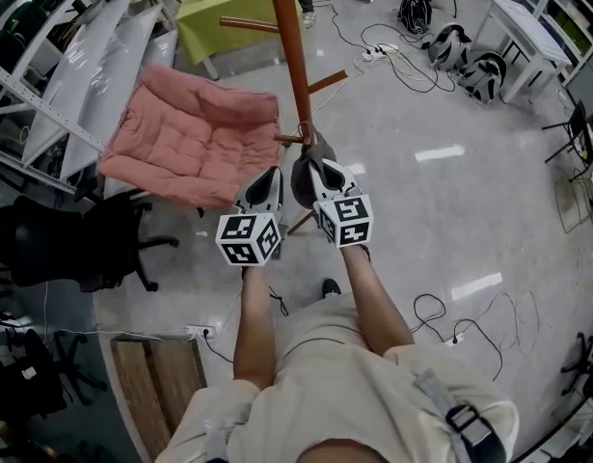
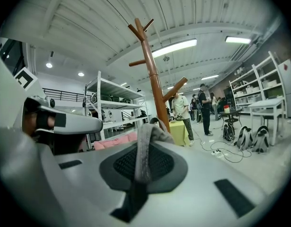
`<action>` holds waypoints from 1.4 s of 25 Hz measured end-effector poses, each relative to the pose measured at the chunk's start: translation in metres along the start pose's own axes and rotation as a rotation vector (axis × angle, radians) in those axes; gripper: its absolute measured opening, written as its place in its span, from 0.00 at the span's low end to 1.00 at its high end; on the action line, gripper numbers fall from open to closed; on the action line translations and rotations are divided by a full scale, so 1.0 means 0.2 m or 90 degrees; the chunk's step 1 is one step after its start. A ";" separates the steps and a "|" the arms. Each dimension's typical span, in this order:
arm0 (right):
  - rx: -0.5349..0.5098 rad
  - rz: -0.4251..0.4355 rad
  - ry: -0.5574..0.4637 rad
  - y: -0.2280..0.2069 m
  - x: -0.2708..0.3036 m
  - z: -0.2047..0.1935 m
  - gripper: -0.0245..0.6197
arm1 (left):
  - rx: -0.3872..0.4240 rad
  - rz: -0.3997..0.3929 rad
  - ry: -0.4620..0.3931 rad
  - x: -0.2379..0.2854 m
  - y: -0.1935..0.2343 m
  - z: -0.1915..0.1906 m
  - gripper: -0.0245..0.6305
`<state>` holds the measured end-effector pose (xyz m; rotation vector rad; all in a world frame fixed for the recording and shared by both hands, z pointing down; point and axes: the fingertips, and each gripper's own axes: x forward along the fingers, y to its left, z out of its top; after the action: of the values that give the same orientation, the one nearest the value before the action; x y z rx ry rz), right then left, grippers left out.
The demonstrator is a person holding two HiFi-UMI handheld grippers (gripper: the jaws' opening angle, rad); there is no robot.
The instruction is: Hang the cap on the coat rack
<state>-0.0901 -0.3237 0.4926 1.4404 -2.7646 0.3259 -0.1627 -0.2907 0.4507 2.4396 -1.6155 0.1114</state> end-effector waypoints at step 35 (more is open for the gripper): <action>0.049 -0.037 0.050 -0.11 0.08 -0.20 0.05 | -0.017 0.021 0.022 0.03 0.07 -0.07 0.05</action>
<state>-0.0861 -0.3419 0.5365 1.4863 -2.6713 0.4816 -0.1716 -0.2988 0.4664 2.3791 -1.6317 0.1364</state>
